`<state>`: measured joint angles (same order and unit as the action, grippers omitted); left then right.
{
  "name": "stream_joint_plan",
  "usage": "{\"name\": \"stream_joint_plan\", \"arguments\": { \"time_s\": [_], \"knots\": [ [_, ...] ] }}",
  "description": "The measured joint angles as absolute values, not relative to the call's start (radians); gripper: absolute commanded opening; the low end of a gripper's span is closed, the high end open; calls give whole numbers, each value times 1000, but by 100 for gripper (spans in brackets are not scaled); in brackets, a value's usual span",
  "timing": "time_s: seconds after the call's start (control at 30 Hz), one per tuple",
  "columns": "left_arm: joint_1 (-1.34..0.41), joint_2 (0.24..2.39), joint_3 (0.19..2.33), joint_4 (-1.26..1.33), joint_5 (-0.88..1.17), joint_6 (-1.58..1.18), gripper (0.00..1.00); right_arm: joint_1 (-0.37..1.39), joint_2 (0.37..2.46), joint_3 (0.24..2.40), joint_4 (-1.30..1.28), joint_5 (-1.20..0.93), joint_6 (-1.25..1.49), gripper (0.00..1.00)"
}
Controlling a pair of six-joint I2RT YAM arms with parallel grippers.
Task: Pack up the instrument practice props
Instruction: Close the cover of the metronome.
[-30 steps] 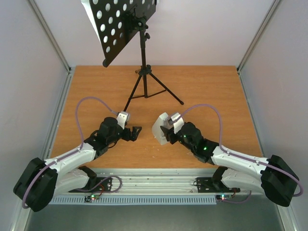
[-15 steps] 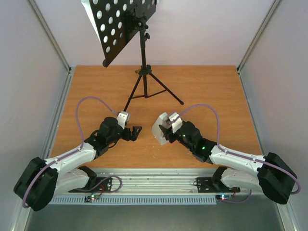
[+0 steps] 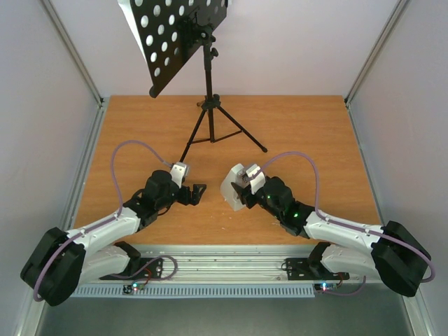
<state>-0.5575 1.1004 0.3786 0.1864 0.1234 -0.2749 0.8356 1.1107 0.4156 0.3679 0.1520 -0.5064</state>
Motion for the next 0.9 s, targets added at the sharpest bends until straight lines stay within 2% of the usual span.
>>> {"name": "stream_joint_plan", "arguments": {
  "time_s": [0.9],
  "knots": [
    [-558, 1100, 379, 188, 123, -260, 99, 834, 1155, 384, 487, 140, -539, 59]
  ]
}}
